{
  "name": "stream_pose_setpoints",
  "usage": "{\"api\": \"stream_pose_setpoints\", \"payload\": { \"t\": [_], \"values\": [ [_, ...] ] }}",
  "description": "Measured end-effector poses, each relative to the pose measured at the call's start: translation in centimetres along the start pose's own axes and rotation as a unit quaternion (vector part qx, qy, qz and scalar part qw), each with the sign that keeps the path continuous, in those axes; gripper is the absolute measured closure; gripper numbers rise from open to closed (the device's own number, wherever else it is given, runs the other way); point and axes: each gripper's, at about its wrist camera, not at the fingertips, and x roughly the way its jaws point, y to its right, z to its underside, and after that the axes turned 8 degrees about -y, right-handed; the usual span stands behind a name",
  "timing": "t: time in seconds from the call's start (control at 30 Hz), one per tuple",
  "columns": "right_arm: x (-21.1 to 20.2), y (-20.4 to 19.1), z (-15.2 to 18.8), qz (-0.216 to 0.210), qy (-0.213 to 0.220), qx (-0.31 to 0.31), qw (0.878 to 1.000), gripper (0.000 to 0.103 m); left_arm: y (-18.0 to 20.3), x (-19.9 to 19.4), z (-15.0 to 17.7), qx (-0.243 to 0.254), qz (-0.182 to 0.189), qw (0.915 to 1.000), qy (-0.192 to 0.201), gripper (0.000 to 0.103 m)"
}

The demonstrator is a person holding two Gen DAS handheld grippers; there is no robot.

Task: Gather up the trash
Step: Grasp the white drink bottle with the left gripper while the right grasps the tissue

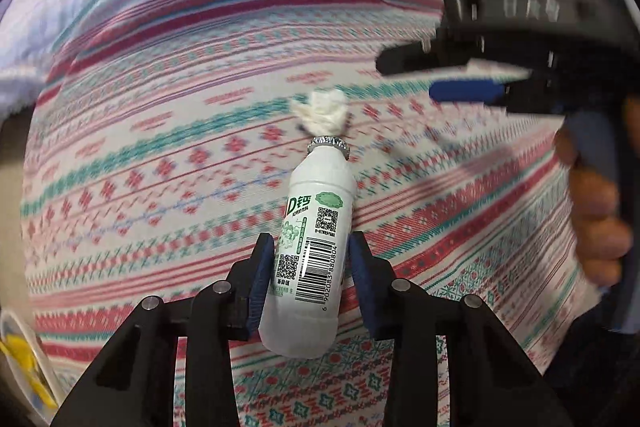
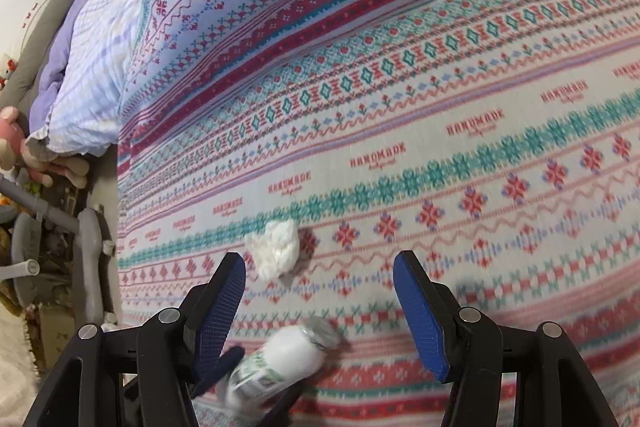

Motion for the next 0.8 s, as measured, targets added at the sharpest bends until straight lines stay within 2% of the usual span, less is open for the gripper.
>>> {"api": "stream_pose_setpoints", "payload": {
  "t": [0.27,0.47,0.6,0.63,0.7,0.73,0.8],
  "values": [
    [3.0,-1.8,-0.5,0.022,-0.009,-0.047,0.999,0.037,-3.8,-3.2,1.8,-0.058,0.000,0.9981,0.019,0.062],
    [4.9,-3.5,-0.5,0.030,-0.009,-0.069,0.997,0.037,-4.7,-3.7,3.2,-0.085,0.001,0.9960,0.026,0.062],
    [7.4,-4.7,-0.2,0.062,-0.009,-0.092,0.994,0.037,-6.9,-4.9,3.8,-0.115,0.008,0.9924,0.043,0.062],
    [8.2,-5.0,-0.1,0.074,-0.010,-0.102,0.992,0.040,-7.6,-5.5,4.0,-0.123,0.012,0.9910,0.051,0.062],
    [8.8,-5.9,0.3,0.105,-0.002,-0.131,0.986,0.092,-8.8,-6.4,4.4,-0.137,0.013,0.9886,0.061,0.062],
    [8.2,-6.5,0.4,0.096,0.004,-0.139,0.986,0.093,-9.3,-6.4,4.4,-0.142,0.016,0.9877,0.063,0.062],
    [5.8,-8.0,0.9,0.046,0.029,-0.143,0.988,0.093,-10.1,-6.4,4.5,-0.156,0.022,0.9853,0.065,0.062]
  ]
}}
